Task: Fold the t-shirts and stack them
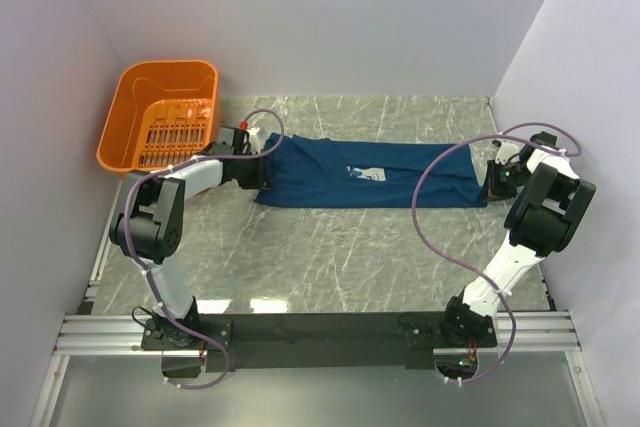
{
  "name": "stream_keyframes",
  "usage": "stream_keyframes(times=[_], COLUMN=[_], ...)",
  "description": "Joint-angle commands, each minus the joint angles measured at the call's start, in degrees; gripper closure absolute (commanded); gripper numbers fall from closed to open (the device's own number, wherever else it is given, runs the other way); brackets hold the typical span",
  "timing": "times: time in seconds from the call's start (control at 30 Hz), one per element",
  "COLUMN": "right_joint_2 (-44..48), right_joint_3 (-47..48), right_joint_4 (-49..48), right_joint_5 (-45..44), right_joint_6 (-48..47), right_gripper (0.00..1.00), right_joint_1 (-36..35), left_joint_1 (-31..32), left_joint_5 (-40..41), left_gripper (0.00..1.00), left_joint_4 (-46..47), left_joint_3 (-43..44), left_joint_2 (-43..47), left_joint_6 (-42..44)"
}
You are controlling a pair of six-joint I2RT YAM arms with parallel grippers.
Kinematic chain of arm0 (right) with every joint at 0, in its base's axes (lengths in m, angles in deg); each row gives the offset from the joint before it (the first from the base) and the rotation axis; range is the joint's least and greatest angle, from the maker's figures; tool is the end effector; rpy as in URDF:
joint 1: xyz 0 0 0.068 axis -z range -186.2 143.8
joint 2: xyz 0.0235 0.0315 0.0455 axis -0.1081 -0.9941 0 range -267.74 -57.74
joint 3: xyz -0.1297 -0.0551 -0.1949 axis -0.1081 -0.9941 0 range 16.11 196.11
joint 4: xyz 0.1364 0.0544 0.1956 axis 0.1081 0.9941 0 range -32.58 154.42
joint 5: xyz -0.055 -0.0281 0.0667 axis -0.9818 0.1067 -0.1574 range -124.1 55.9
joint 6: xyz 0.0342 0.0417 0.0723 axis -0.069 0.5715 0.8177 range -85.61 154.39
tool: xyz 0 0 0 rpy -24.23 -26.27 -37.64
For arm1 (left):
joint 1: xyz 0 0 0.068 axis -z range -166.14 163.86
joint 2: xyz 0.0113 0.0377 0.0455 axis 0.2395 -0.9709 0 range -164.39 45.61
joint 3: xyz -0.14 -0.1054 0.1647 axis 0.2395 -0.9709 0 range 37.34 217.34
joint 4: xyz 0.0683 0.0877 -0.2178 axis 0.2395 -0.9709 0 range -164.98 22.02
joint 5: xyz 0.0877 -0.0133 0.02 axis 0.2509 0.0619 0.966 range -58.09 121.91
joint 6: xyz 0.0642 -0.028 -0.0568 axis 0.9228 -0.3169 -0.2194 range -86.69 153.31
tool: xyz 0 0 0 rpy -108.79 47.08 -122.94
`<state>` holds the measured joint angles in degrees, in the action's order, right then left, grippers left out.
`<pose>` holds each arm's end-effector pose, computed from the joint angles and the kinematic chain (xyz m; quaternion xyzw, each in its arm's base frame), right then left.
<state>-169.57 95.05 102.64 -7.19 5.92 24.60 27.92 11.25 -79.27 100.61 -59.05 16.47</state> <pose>0.3269 -0.1525 0.1119 -0.0044 0.9676 0.1513 0.2020 0.3605 -0.1196 0.1125 0.0348 0.9332 -0.2476 0.2581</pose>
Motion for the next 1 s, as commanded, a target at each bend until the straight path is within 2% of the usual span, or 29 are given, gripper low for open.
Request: stream_keyframes(times=[0.0,0.13,0.4,0.63,0.97], right_joint_2=[3.7,5.0,4.8,3.8,1.4], right_joint_3=[0.9,1.0,1.7,1.7,-0.5], right_joint_4=[0.0,0.2,1.2,1.3,-0.1], right_joint_5=[1.1,0.7,0.9,0.7,-1.5], right_joint_6=[-1.1,-1.8,-3.4,-4.9,-6.8], right_gripper=[1.0,1.0,1.0,1.0,1.0], right_joint_1=[0.9,2.0,4.1,4.9,4.9], left_joint_1=[0.2,-0.2,-0.9,-1.5,-1.7], left_joint_5=[0.5,3.7,5.1,5.5,4.8], left_gripper=[0.99,0.99,0.99,0.99,0.99], left_joint_4=[-0.7,-3.0,-4.6,-4.8,-6.2], left_joint_3=[1.9,0.5,-3.9,-5.6,-6.7], left_joint_2=[1.1,4.6,10.8,12.9,11.3], left_joint_6=[1.6,2.2,2.8,2.5,2.9])
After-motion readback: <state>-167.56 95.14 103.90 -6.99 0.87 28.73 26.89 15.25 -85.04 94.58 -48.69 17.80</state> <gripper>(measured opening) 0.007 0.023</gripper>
